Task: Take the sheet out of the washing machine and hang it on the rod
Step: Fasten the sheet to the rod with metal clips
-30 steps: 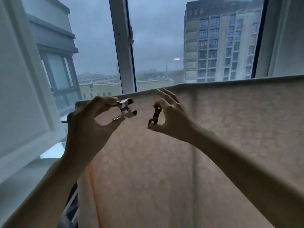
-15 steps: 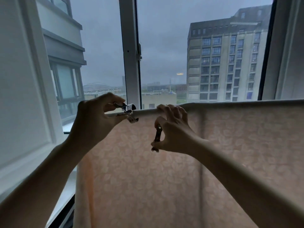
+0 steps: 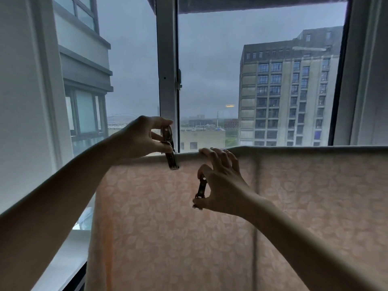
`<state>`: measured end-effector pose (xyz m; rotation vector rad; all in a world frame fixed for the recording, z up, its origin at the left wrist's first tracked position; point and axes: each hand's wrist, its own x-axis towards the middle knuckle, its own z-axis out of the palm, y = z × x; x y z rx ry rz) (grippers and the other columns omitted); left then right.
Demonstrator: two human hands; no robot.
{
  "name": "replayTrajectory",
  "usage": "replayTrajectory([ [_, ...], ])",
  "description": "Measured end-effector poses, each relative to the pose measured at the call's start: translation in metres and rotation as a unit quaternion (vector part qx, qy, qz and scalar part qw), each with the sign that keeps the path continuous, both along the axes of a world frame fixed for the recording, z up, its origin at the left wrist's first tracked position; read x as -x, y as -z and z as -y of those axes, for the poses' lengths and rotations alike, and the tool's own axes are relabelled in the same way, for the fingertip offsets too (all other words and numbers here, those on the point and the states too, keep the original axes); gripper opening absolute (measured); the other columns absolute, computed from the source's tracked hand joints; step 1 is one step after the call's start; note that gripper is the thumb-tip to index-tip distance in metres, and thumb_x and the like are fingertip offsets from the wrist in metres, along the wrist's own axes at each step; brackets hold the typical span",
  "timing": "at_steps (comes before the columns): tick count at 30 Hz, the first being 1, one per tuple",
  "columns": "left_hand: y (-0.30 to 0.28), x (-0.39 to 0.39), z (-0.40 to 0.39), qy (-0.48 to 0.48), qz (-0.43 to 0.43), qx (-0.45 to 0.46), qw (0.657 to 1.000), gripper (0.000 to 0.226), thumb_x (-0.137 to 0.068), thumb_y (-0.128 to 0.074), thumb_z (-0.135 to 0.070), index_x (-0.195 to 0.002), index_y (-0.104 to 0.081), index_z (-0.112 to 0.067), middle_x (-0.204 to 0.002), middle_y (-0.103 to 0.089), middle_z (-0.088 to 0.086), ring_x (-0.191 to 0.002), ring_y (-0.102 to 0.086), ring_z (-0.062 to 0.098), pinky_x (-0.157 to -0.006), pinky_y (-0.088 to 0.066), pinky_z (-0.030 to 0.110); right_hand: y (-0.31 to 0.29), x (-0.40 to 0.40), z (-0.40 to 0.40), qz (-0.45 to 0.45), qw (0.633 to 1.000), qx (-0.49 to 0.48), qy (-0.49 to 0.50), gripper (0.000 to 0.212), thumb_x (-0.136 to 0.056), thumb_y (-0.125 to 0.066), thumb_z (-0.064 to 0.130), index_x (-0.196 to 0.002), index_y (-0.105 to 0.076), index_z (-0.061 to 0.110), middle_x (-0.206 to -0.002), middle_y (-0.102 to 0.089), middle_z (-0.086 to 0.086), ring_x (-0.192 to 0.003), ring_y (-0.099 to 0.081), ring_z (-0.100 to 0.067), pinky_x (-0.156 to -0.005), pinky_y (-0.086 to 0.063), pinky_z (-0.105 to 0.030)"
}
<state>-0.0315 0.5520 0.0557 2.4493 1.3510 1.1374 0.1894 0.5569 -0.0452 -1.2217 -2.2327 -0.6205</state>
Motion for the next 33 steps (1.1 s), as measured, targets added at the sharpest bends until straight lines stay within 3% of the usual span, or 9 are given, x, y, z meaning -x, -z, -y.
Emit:
replayTrajectory([
  [3, 0.007, -0.002, 0.001, -0.042, -0.032, -0.053, 0.997, 0.068, -0.077, -0.077, -0.013, -0.138, -0.048, -0.019, -0.143, -0.047, 0.0, -0.115, -0.058, 0.015, -0.094, -0.046, 0.023, 0.002, -0.006, 0.001, 0.007, 1.0, 0.01, -0.008, 0.056, -0.069, -0.067, 0.062, -0.108, -0.057, 0.022, -0.157, -0.001, 0.002, -0.144, 0.011, -0.02, -0.116, 0.011, -0.04],
  [7, 0.013, -0.011, 0.008, -0.077, -0.107, -0.218, 0.967, 0.037, -0.084, -0.068, -0.006, -0.119, -0.065, -0.018, -0.133, -0.05, -0.012, -0.12, -0.046, 0.005, -0.088, -0.029, -0.004, 0.004, -0.013, 0.002, 0.013, 0.999, 0.015, -0.032, 0.055, -0.072, -0.067, 0.062, -0.108, -0.055, 0.022, -0.158, 0.003, 0.004, -0.144, 0.017, -0.017, -0.118, 0.008, -0.04],
  [10, 0.021, -0.022, 0.007, -0.108, -0.207, -0.285, 0.93, 0.028, -0.08, -0.07, -0.002, -0.104, -0.073, -0.017, -0.12, -0.066, 0.0, -0.125, -0.051, 0.019, -0.104, -0.035, 0.024, 0.006, -0.017, 0.003, 0.014, 0.999, 0.01, -0.046, 0.056, -0.072, -0.067, 0.063, -0.109, -0.054, 0.023, -0.159, 0.0, 0.002, -0.145, 0.016, -0.017, -0.119, 0.001, -0.041],
  [13, 0.032, -0.037, 0.009, -0.151, -0.308, -0.313, 0.885, 0.017, -0.081, -0.071, -0.016, -0.097, -0.073, -0.022, -0.097, -0.073, 0.0, -0.103, -0.064, 0.016, -0.106, -0.033, 0.032, 0.009, -0.023, 0.004, -0.007, 0.999, 0.004, -0.05, 0.058, -0.071, -0.067, 0.063, -0.111, -0.052, 0.025, -0.158, -0.003, 0.003, -0.145, 0.012, -0.016, -0.118, -0.006, -0.036],
  [16, 0.043, -0.057, 0.013, -0.147, -0.347, -0.278, 0.883, 0.023, -0.096, -0.054, -0.016, -0.116, -0.062, -0.022, -0.068, -0.06, -0.005, -0.07, -0.066, 0.01, -0.073, -0.049, 0.022, 0.01, -0.032, 0.006, -0.028, 0.998, -0.009, -0.057, 0.058, -0.07, -0.068, 0.061, -0.115, -0.052, 0.027, -0.157, -0.009, 0.006, -0.145, 0.006, -0.015, -0.115, -0.01, -0.033],
  [18, 0.046, -0.068, 0.008, -0.142, -0.349, -0.288, 0.88, 0.033, -0.097, -0.05, -0.012, -0.128, -0.054, -0.02, -0.073, -0.063, -0.004, -0.072, -0.068, 0.013, -0.065, -0.05, 0.023, 0.011, -0.039, 0.008, -0.038, 0.998, -0.017, -0.054, 0.06, -0.071, -0.067, 0.06, -0.12, -0.051, 0.028, -0.156, -0.012, 0.006, -0.145, 0.001, -0.017, -0.115, -0.014, -0.035],
  [21, 0.052, -0.08, -0.011, -0.102, -0.317, -0.299, 0.894, 0.039, -0.096, -0.051, -0.013, -0.134, -0.048, -0.021, -0.101, -0.068, -0.001, -0.09, -0.066, 0.016, -0.077, -0.055, 0.032, 0.012, -0.05, 0.013, -0.068, 0.996, -0.014, -0.052, 0.067, -0.072, -0.069, 0.059, -0.129, -0.048, 0.029, -0.15, -0.025, 0.006, -0.14, -0.016, -0.018, -0.112, -0.027, -0.035],
  [26, 0.055, -0.094, -0.039, 0.041, -0.219, -0.253, 0.942, 0.038, -0.099, -0.045, -0.026, -0.137, -0.046, -0.021, -0.119, -0.064, 0.0, -0.093, -0.068, 0.015, -0.076, -0.057, 0.033, 0.012, -0.07, 0.028, -0.167, 0.982, 0.05, -0.07, 0.073, -0.072, -0.069, 0.055, -0.136, -0.043, 0.029, -0.126, -0.042, 0.015, -0.106, -0.047, 0.004, -0.087, -0.044, -0.008],
  [33, 0.056, -0.12, -0.058, 0.077, -0.188, -0.268, 0.942, 0.049, -0.097, -0.037, -0.041, -0.14, -0.044, -0.02, -0.125, -0.061, -0.003, -0.095, -0.066, 0.016, -0.078, -0.056, 0.036, 0.011, -0.093, 0.046, -0.297, 0.944, 0.114, -0.089, 0.075, -0.069, -0.078, 0.027, -0.136, -0.044, 0.022, -0.116, -0.045, 0.018, -0.093, -0.061, 0.004, -0.073, -0.055, -0.016],
])
